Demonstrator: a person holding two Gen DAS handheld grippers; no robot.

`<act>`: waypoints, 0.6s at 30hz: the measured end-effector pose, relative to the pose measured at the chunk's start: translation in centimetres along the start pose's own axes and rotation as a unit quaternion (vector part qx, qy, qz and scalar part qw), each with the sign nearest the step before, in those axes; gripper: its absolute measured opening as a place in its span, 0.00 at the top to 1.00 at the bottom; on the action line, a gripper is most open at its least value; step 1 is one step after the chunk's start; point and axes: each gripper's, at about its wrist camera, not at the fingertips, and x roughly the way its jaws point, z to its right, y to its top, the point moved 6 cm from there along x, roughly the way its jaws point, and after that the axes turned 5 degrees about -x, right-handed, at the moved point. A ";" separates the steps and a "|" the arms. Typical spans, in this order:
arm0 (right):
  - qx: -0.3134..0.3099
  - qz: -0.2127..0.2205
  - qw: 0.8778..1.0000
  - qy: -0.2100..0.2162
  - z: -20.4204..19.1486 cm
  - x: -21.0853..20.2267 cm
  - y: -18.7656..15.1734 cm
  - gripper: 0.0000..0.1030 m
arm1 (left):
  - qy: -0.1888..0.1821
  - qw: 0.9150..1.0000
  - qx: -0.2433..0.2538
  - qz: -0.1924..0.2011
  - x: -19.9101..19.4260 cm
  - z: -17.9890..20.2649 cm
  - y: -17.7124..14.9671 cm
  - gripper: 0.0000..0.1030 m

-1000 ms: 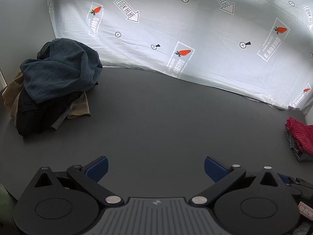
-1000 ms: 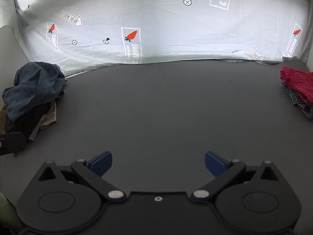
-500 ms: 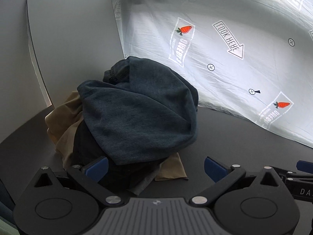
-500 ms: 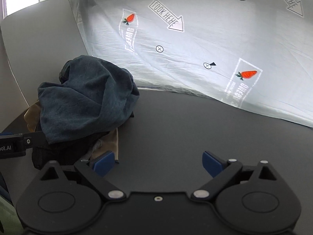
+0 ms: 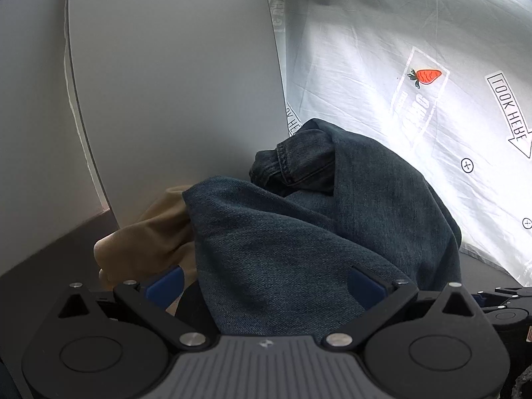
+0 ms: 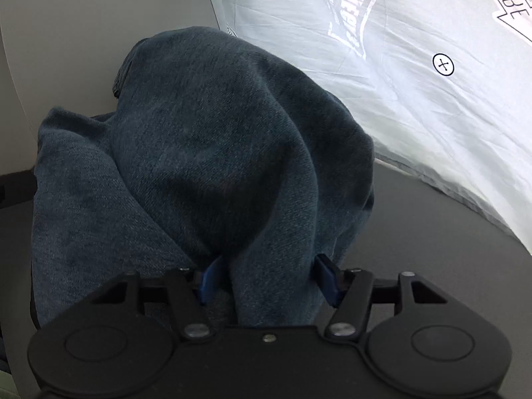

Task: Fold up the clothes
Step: 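Grasp the blue jeans in the clothes pile with both grippers, then lift the blue jeans with both grippers and lay them on the table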

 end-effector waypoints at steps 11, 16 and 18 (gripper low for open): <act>-0.135 0.222 0.931 -0.256 -1.7 -14.9 -3.0 0.97 | 0.037 0.983 0.118 0.135 -7.9 6.4 3.9 0.00; -0.158 0.303 0.867 -0.364 -0.9 -26.1 -7.1 0.97 | 0.022 0.972 0.149 0.178 -15.5 10.3 2.0 0.00; -0.152 0.315 0.841 -0.413 0.6 -31.4 -9.7 0.97 | 0.003 0.972 0.152 0.179 -18.2 11.7 0.5 0.00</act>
